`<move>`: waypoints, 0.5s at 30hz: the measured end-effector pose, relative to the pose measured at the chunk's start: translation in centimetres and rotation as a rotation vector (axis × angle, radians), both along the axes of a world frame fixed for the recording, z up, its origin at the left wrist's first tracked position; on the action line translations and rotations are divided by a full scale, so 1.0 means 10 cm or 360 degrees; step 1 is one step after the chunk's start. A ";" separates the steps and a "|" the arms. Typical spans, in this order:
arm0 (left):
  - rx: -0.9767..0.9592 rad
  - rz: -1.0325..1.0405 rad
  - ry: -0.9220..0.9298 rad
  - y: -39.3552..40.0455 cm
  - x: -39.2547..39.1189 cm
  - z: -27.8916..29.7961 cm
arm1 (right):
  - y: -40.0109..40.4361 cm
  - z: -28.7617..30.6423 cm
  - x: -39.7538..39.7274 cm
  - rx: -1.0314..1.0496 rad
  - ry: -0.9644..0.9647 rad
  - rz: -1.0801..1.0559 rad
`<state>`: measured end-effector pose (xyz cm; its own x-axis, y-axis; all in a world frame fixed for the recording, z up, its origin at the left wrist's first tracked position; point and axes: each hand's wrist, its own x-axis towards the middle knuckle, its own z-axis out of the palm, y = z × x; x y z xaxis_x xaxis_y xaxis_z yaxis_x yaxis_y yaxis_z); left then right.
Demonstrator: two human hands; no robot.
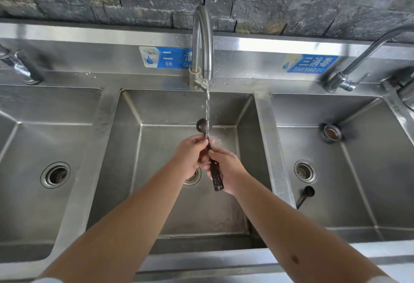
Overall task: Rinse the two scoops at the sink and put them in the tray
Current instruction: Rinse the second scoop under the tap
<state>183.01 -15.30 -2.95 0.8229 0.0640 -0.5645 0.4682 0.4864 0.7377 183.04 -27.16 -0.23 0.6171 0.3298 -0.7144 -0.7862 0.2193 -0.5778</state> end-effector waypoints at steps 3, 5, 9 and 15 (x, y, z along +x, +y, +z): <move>-0.0041 0.0061 -0.0072 0.06 0.09 0.12 | 0.14 0.11 0.22 0.0063 -0.0055 -0.0032; -0.0018 0.0075 -0.0106 0.13 0.15 0.22 | 0.19 0.17 0.33 0.0130 -0.0114 0.0010; 0.0126 0.0027 -0.0192 0.25 0.30 0.44 | 0.28 0.25 0.51 0.0212 -0.0222 0.0118; 0.0218 0.0070 -0.0299 0.33 0.55 0.70 | 0.40 0.50 0.76 0.0290 -0.0340 0.0126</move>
